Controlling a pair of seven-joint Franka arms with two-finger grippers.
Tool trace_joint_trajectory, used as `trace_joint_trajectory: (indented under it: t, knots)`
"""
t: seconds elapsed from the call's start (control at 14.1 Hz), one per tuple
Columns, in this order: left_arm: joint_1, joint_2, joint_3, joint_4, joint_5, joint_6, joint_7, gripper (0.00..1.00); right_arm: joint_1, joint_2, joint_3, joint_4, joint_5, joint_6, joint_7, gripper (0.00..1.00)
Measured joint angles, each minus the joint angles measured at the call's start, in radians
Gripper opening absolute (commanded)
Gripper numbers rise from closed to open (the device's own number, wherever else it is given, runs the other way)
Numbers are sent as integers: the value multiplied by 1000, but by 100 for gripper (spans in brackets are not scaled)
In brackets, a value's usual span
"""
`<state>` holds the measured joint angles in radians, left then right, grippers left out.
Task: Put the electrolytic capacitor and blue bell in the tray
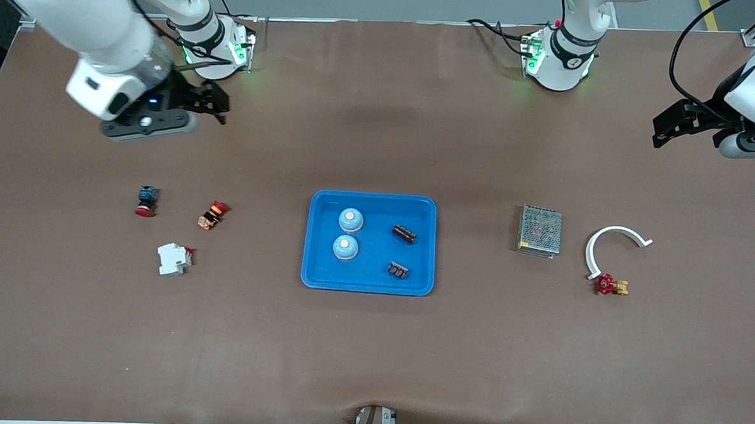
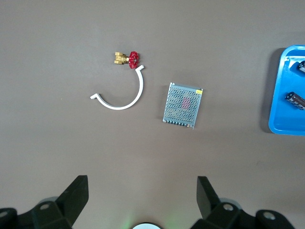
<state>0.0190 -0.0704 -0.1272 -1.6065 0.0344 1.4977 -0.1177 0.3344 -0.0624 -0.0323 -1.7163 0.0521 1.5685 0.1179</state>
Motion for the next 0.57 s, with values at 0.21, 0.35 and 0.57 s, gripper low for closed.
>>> trace_joint_trajectory:
  t: [0.21, 0.35, 0.57]
  knots:
    - [0, 0, 0, 0, 0, 0, 0, 100, -147, -6, -3, -4, -1, -3, -122, 100]
    - [2, 0, 1, 0, 0, 0, 0, 100, -241, -6, -1, -6, -1, -2, -168, 100]
    - [5, -1, 2, 0, 0, 0, 1, 100, -375, -6, 39, -3, -23, 14, -201, 100]
